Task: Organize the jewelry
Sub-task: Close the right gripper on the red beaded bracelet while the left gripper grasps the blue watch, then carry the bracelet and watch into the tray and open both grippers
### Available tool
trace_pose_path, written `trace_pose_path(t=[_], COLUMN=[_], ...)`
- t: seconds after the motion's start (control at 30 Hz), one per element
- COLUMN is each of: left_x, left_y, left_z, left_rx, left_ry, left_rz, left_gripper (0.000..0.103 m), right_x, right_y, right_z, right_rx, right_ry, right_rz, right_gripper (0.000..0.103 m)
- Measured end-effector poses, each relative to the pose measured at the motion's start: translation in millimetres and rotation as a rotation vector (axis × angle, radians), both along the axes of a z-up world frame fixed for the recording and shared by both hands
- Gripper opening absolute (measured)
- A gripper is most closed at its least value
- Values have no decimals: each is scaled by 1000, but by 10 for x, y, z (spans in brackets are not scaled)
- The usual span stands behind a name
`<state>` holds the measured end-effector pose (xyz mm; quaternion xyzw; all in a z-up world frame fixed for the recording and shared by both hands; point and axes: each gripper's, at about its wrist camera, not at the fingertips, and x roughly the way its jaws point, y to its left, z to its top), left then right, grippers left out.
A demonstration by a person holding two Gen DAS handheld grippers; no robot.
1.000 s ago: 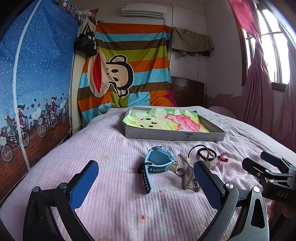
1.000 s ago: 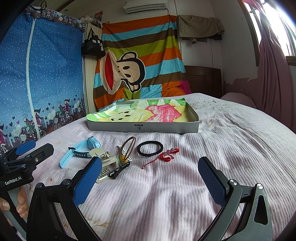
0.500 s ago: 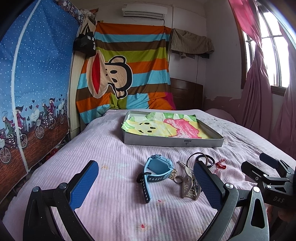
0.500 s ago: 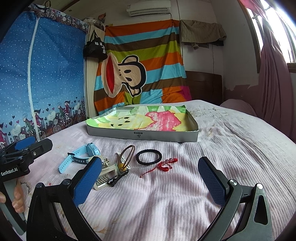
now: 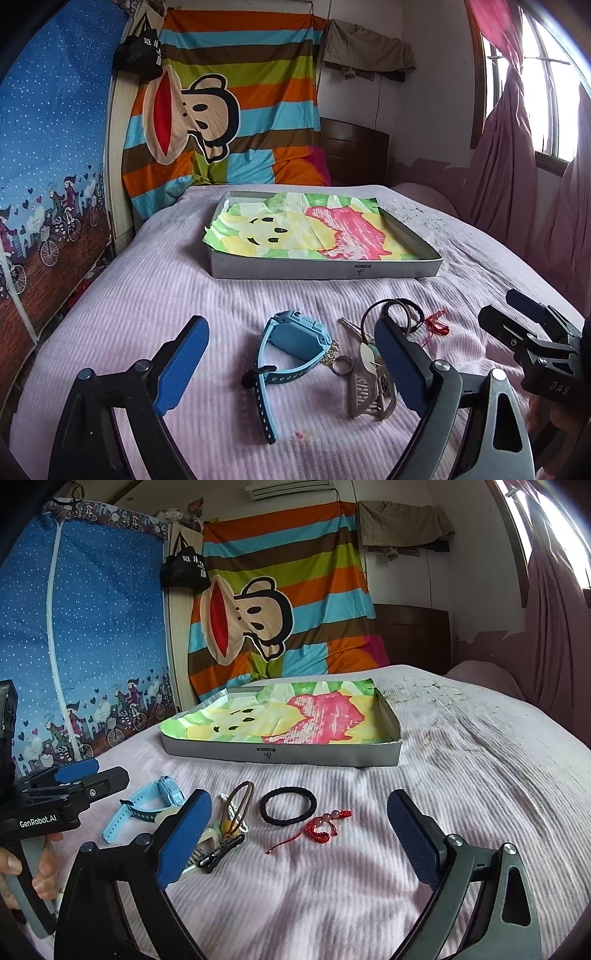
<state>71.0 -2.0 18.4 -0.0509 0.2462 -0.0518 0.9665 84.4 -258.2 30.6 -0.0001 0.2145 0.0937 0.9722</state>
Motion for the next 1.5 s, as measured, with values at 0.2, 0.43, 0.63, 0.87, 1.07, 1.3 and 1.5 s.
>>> trace_pose_path(t=[0.2,0.43,0.63,0.87,1.07,1.3,1.5], left_x=[230,369,377,386,364,254,145], left_y=[44,236,342,318,252,206,133], left_z=[-174,-367,-416,-451,-422,-313,-112], left_rx=[-57,-199,-262,-259,-204,-186,-164], left_ry=[110,218,243,267,257,195,127], left_rz=[-27,-34,-19,-25,-21,-28,-31], left_gripper=[66,42,25,16,6,4,4], right_x=[309,545,572,642,619,490,387], right_y=[-31,-71,-29,1,27,39,91], right_z=[-213,-449,-532,-590,-573,-452,-270], right_rx=[-14,8,-1,-9,-10,6,8], right_ry=[129,236,266,294,283,218,136], right_rz=[-17,-31,-30,-21,-9,22,52], right_gripper=[71,58,55,38,15,7,7])
